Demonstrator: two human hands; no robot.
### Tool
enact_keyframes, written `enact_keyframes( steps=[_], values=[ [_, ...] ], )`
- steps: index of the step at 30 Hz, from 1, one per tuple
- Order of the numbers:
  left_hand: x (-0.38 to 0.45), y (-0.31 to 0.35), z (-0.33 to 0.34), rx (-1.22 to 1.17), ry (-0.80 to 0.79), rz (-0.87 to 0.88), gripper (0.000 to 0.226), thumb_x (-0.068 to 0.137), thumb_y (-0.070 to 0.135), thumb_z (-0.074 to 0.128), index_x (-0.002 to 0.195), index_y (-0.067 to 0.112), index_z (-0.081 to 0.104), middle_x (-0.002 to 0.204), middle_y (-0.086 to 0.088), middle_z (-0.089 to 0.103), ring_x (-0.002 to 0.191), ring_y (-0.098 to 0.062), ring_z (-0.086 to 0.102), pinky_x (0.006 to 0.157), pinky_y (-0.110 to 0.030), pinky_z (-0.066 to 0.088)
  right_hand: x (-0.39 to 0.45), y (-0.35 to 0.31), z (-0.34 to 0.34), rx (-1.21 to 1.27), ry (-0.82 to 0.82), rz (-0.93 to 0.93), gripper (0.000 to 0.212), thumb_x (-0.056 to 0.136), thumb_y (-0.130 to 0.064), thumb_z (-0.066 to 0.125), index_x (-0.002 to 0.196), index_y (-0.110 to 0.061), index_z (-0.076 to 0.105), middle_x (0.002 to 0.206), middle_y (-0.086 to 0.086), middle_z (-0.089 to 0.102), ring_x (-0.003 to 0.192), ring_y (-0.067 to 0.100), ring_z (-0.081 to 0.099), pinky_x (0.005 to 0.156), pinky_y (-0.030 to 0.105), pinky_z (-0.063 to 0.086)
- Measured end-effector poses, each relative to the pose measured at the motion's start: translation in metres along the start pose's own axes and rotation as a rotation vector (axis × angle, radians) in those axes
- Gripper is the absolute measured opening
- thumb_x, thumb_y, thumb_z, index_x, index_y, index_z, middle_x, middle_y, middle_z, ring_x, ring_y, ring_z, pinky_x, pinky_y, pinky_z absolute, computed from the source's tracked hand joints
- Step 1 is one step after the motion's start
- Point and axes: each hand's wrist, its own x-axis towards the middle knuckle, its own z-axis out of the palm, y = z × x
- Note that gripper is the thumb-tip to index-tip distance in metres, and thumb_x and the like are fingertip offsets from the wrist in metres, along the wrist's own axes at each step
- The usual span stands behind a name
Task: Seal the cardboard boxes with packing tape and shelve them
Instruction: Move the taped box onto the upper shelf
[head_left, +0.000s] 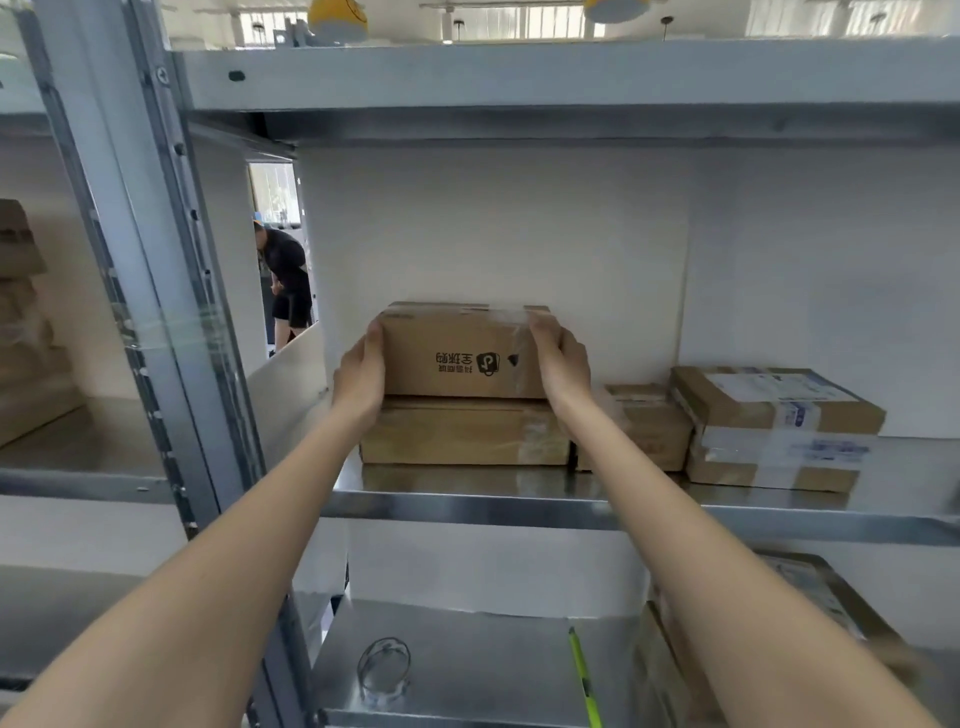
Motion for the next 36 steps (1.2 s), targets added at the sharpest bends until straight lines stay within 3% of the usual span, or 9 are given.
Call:
enact_keyframes(
  steps=[11, 14, 18, 20, 23, 26, 30, 34, 36],
  values=[
    [0.01, -0.013, -0.005, -0.141, -0.049, -0.02, 0.057, 0.102, 0.055, 0.015, 0.153, 0.03, 0.023, 0.158, 0.002, 0.03, 0.146, -0.022, 0.026, 0.121, -0.04, 0.016, 0.002, -0.001, 0.022, -0.11, -0.08, 0.045, 0.074, 0.096, -0.063, 0.036, 0.146, -0.008, 0.037, 0.146, 0.011, 0.043, 0.13, 0.028, 0.044, 0.094, 0.032, 0.037],
    [-0.007, -0.01, -0.003, -0.114, 0.175, 0.161, 0.058, 0.105, 0.045, 0.026, 0.156, 0.021, 0.013, 0.161, -0.001, 0.022, 0.148, -0.019, 0.019, 0.122, -0.037, 0.014, -0.012, -0.007, 0.014, 0.066, -0.002, 0.058, 0.078, 0.095, -0.061, 0.041, 0.154, -0.013, 0.02, 0.158, 0.007, 0.026, 0.142, 0.025, 0.029, 0.112, 0.038, 0.027],
    [-0.069, -0.012, 0.019, -0.178, 0.448, 0.578, 0.047, 0.097, 0.017, 0.036, 0.142, 0.003, 0.04, 0.139, -0.011, 0.046, 0.129, -0.02, 0.043, 0.112, -0.035, 0.033, -0.044, 0.006, -0.005, 0.259, 0.254, -0.153, 0.053, 0.098, -0.042, 0.052, 0.142, -0.015, 0.041, 0.137, 0.004, 0.047, 0.125, 0.013, 0.047, 0.104, 0.025, 0.038],
    [-0.111, -0.028, 0.042, -0.149, 0.278, 0.794, 0.037, 0.095, 0.008, 0.036, 0.128, 0.001, 0.051, 0.119, -0.013, 0.056, 0.109, -0.02, 0.052, 0.099, -0.035, 0.042, -0.067, 0.028, -0.02, 0.183, 0.391, -0.29, 0.031, 0.098, -0.03, 0.054, 0.122, -0.011, 0.054, 0.115, 0.002, 0.058, 0.105, 0.008, 0.055, 0.09, 0.019, 0.045],
    [-0.179, -0.073, 0.084, -0.009, -0.161, 0.959, 0.03, 0.096, 0.011, 0.037, 0.113, 0.007, 0.062, 0.097, -0.003, 0.064, 0.09, -0.016, 0.058, 0.082, -0.034, 0.046, -0.104, 0.073, -0.05, -0.046, 0.554, -0.49, 0.011, 0.098, -0.017, 0.052, 0.096, -0.01, 0.06, 0.09, -0.007, 0.058, 0.083, 0.01, 0.055, 0.079, 0.033, 0.049],
    [-0.22, -0.116, 0.129, 0.1, -0.442, 0.75, 0.041, 0.102, 0.033, 0.03, 0.106, 0.016, 0.067, 0.092, 0.007, 0.065, 0.086, -0.01, 0.061, 0.077, -0.031, 0.047, -0.138, 0.127, -0.086, -0.255, 0.544, -0.497, 0.017, 0.098, -0.018, 0.05, 0.09, -0.008, 0.061, 0.085, -0.009, 0.056, 0.077, 0.012, 0.053, 0.072, 0.031, 0.046],
    [-0.255, -0.134, 0.193, -0.016, -0.646, 0.324, 0.042, 0.105, 0.038, 0.029, 0.103, 0.017, 0.066, 0.104, 0.005, 0.066, 0.103, -0.012, 0.059, 0.094, -0.03, 0.043, -0.174, 0.197, -0.147, -0.424, 0.469, -0.257, 0.031, 0.099, -0.034, 0.038, 0.088, -0.017, 0.061, 0.08, -0.01, 0.058, 0.077, 0.015, 0.054, 0.072, 0.026, 0.042],
    [-0.272, -0.126, 0.256, -0.168, -0.671, -0.254, 0.041, 0.107, 0.031, 0.029, 0.14, 0.013, 0.046, 0.131, 0.007, 0.046, 0.136, -0.017, 0.038, 0.107, -0.018, 0.023, -0.175, 0.245, -0.197, -0.498, 0.391, 0.055, 0.041, 0.103, -0.038, 0.029, 0.097, -0.017, 0.064, 0.095, -0.006, 0.061, 0.097, 0.012, 0.051, 0.086, 0.026, 0.039],
    [-0.274, -0.129, 0.285, -0.233, -0.668, -0.451, 0.052, 0.106, 0.04, 0.023, 0.151, 0.014, 0.027, 0.153, 0.002, 0.033, 0.144, -0.018, 0.027, 0.115, -0.027, 0.017, -0.167, 0.263, -0.212, -0.469, 0.321, 0.17, 0.041, 0.105, -0.036, 0.03, 0.116, -0.014, 0.062, 0.114, -0.001, 0.06, 0.111, 0.013, 0.049, 0.095, 0.023, 0.035]
  ],
)
